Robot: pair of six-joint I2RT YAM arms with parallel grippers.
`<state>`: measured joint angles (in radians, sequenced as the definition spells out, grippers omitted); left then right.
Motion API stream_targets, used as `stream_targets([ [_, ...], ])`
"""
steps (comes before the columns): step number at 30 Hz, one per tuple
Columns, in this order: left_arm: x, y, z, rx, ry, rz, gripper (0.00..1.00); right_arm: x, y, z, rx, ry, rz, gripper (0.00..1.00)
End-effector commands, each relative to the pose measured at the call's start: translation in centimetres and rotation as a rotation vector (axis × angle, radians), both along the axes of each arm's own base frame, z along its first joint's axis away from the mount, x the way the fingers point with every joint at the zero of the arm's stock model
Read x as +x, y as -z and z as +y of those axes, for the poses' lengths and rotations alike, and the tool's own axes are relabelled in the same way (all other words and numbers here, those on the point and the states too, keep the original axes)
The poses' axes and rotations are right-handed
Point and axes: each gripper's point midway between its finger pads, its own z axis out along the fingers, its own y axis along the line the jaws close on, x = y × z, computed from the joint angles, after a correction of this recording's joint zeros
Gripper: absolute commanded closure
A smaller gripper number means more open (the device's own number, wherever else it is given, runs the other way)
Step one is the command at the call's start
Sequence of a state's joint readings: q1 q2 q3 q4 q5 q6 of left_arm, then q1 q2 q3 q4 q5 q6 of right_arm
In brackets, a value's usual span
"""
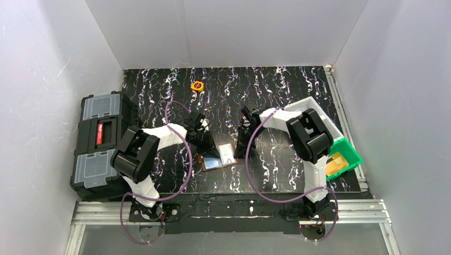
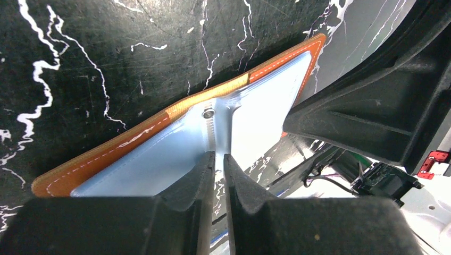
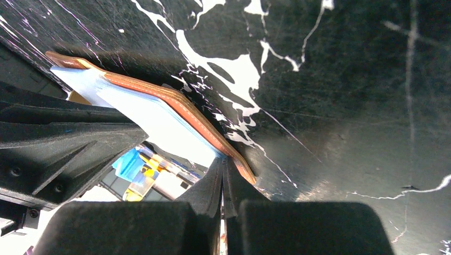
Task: Take the credit cards out of the card holder
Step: Remove the credit card from the card holder.
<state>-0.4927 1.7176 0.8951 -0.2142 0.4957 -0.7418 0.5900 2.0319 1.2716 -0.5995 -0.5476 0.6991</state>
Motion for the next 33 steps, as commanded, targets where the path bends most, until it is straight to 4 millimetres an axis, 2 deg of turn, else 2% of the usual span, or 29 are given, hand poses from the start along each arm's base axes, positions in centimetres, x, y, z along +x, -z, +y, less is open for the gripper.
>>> stream_targets([
  [1, 0.0, -0.6, 0.4, 0.013, 0.023, -0.022, 0.88, 2.5, 5.0, -2.0, -0.158, 0.003, -0.138, 0.97],
  [11, 0.7, -1.1, -1.3, -0.056, 0.051, -0.033, 0.87, 2.6, 5.0, -2.0, -0.158, 0.004, -0.137, 0.97],
  [19, 0.2, 0.2, -1.1, -0.009, 0.04, 0.007, 0.87, 2.5, 5.0, -1.9, -0.154, 0.0, -0.131, 0.97],
  [22, -0.1, 0.6, -1.0, -0.006, 0.041, 0.018, 0.83, 2.6, 4.8, -1.8, -0.157, -0.004, -0.136, 0.97],
  [26, -0.2, 0.6, -1.8, -0.055, 0.039, 0.029, 0.78, 2.6, 4.6, -1.2, -0.158, -0.023, -0.147, 0.96],
  [33, -0.3, 0.8, -2.5, -0.093, 0.021, 0.048, 0.78, 2.2, 4.1, -0.1, -0.18, -0.073, -0.175, 0.96],
])
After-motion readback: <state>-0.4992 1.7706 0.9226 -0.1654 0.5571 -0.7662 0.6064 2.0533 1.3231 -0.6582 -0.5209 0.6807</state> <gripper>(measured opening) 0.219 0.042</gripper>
